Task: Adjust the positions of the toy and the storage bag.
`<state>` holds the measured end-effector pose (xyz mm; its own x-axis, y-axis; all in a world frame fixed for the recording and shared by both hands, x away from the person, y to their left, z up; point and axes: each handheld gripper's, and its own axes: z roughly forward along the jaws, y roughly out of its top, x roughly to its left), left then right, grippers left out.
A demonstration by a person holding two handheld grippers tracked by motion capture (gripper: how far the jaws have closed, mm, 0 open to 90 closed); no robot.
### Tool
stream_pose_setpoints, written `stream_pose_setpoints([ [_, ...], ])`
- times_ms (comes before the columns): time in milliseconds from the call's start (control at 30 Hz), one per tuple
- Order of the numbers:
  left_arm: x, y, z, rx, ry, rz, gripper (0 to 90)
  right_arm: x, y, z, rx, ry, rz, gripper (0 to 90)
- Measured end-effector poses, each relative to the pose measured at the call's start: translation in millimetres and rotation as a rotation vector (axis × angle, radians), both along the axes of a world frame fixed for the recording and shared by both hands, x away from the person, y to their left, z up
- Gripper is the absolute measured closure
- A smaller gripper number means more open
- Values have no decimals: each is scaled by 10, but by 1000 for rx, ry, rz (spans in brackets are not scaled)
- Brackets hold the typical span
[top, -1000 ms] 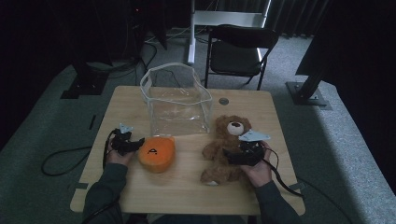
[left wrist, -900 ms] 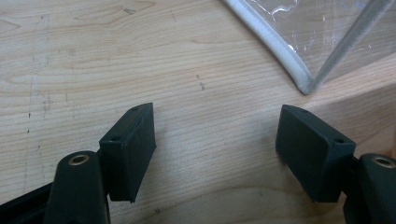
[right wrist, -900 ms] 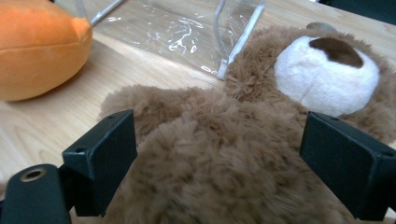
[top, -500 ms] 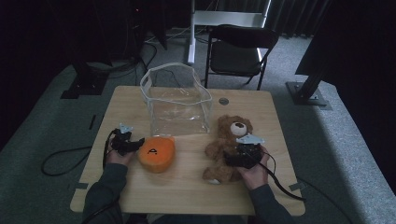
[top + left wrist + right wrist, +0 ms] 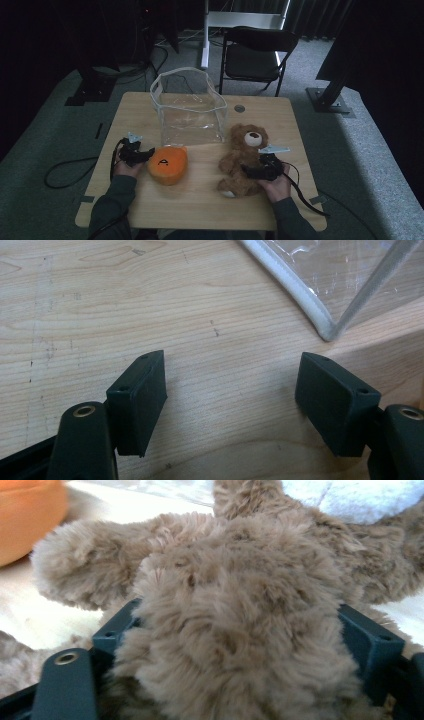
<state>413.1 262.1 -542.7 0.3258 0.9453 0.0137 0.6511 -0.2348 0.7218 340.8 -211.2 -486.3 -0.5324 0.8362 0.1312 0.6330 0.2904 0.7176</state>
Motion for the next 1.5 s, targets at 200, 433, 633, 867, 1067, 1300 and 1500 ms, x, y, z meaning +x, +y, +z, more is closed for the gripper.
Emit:
stream_pose_setpoints([
  [200,0,0,0,0,0,0,292,-80,120,-7,-55,-82,291,218],
  [433,0,0,0,0,0,0,292,-258,286,25,-92,-126,663,218],
  [633,0,0,0,0,0,0,292,-352,271,46,-75,-100,827,216],
  [867,2,0,0,0,0,-1,292,-393,216,113,-71,-106,865,179],
  [1067,5,1,0,1,0,-4,292,-354,131,212,-6,-145,766,148],
  [1300,9,3,1,2,0,-10,292,-312,6,390,120,-201,697,149],
  [1500,10,3,0,2,0,-11,292,-137,10,524,97,-232,536,130],
])
